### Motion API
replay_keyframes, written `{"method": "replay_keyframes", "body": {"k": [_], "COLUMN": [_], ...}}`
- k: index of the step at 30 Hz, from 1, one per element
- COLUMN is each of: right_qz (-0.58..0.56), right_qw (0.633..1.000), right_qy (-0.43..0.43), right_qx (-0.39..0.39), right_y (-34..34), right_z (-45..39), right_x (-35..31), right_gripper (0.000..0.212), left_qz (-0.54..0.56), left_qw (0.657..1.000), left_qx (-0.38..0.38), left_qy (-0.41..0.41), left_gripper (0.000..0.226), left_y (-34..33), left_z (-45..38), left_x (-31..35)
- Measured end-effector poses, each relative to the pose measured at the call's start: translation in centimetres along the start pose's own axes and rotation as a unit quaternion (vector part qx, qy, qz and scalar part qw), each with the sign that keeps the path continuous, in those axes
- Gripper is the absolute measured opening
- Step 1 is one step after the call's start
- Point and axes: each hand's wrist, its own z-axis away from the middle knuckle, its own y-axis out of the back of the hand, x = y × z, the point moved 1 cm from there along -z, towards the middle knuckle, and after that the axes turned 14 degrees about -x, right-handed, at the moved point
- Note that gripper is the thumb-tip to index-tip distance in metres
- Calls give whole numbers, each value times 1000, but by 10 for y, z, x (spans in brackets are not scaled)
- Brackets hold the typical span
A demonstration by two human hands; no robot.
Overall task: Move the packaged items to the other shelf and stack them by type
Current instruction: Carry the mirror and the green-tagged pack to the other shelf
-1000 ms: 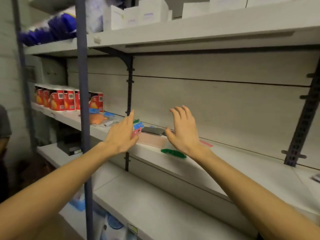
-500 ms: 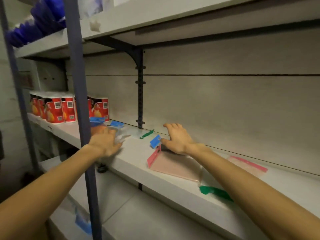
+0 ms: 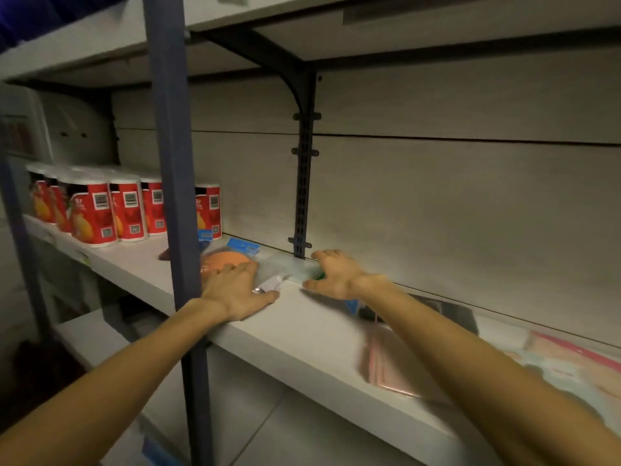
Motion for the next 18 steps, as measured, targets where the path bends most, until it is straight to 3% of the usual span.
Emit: {"method": "replay_keyframes", "body": {"k": [3,5,8,12,15,18], "right_qz": [-19,-55,-84,-25,35,82], "right_qw": [998,995,993,993,986,984], "right_qy": [-37,-57,-65,-110,-146,-154], "right_qx": [-40,-67,-53,-35,-65,-46], "right_y": [-11,-20,-23,-13,-13,-14], "right_z": [-19,-27,-27,-14,-2,19], "right_x": [-2,-2,-3,-1,0,-4], "right_gripper": [78,70,66,85,71,61], "left_qz": [-11,-12,-12,7,4,-11], "left_qw": [998,998,998,997,994,989], "left_qx": [8,11,6,3,15,38], "left_qy": [-55,-67,-67,-78,-107,-142], "left_gripper": [93,95,98,98,94,90], "left_y": [-2,-4,-7,-9,-8,-6], "left_z": [-6,-9,-9,-10,-9,-6], "left_x": [0,2,5,7,8,10]}}
